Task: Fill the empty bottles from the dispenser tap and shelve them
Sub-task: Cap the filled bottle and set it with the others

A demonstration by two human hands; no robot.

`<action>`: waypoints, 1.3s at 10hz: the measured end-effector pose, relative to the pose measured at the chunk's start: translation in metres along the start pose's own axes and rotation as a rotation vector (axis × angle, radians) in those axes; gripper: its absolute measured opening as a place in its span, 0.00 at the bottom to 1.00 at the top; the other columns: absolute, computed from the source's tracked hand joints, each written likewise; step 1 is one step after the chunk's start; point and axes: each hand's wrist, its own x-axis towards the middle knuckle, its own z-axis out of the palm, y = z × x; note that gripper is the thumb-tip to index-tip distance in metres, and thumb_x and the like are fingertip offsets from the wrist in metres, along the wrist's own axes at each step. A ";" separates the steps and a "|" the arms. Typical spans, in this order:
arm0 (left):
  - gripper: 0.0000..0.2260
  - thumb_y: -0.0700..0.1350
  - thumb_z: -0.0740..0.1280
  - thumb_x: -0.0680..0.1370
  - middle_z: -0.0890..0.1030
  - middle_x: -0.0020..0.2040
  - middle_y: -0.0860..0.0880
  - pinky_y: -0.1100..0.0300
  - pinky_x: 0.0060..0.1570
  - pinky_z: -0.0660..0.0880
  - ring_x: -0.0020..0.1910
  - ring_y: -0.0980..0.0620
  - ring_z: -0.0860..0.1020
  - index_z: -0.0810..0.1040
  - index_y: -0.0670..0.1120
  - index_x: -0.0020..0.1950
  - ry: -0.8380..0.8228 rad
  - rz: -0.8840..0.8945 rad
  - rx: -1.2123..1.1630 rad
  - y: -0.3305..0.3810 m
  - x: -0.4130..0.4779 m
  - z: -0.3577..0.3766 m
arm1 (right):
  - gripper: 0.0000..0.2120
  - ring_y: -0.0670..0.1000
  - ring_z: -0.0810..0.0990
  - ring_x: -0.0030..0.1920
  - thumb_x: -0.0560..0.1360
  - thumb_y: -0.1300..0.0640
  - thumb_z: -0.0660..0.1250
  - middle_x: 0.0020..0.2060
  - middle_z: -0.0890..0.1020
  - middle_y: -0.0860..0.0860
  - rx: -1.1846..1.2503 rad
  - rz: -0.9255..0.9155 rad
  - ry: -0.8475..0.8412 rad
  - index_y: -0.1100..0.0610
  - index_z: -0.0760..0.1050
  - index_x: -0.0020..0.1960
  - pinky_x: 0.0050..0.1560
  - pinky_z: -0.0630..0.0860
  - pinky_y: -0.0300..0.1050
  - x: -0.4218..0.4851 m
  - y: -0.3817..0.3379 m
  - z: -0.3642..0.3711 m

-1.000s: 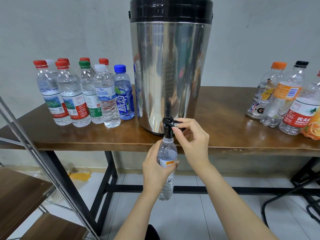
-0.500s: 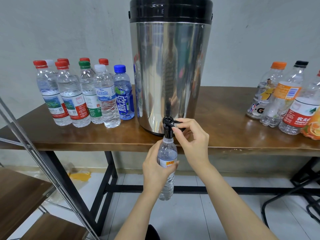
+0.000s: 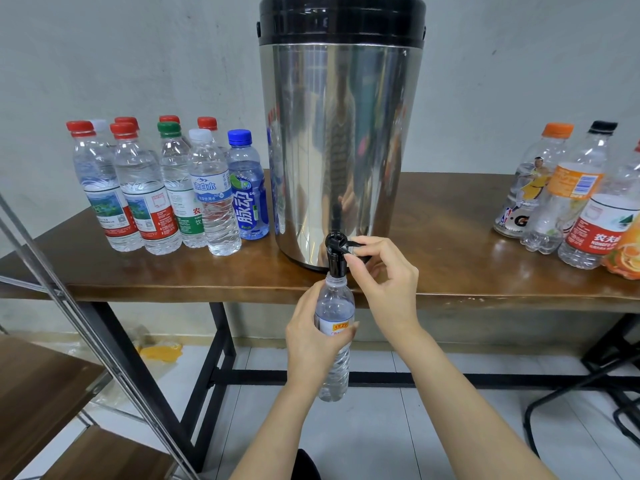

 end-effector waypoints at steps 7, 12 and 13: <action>0.37 0.47 0.82 0.64 0.77 0.64 0.57 0.68 0.61 0.73 0.64 0.59 0.75 0.70 0.57 0.69 0.009 -0.007 0.003 -0.002 0.000 0.000 | 0.10 0.49 0.81 0.44 0.75 0.51 0.69 0.51 0.83 0.45 -0.007 0.010 -0.006 0.58 0.80 0.46 0.39 0.77 0.50 0.000 0.001 0.000; 0.37 0.45 0.83 0.64 0.76 0.61 0.64 0.72 0.59 0.71 0.62 0.63 0.75 0.68 0.66 0.64 0.013 0.002 0.000 0.002 0.000 -0.001 | 0.10 0.53 0.80 0.40 0.75 0.51 0.69 0.51 0.83 0.46 -0.008 0.004 -0.002 0.59 0.80 0.45 0.37 0.75 0.50 0.000 0.000 0.001; 0.37 0.46 0.83 0.64 0.74 0.61 0.68 0.75 0.58 0.70 0.62 0.68 0.73 0.66 0.68 0.63 0.012 0.000 0.009 0.002 0.000 -0.001 | 0.10 0.53 0.80 0.40 0.75 0.51 0.69 0.51 0.83 0.46 -0.003 0.005 0.000 0.59 0.80 0.45 0.37 0.75 0.51 0.000 0.000 0.001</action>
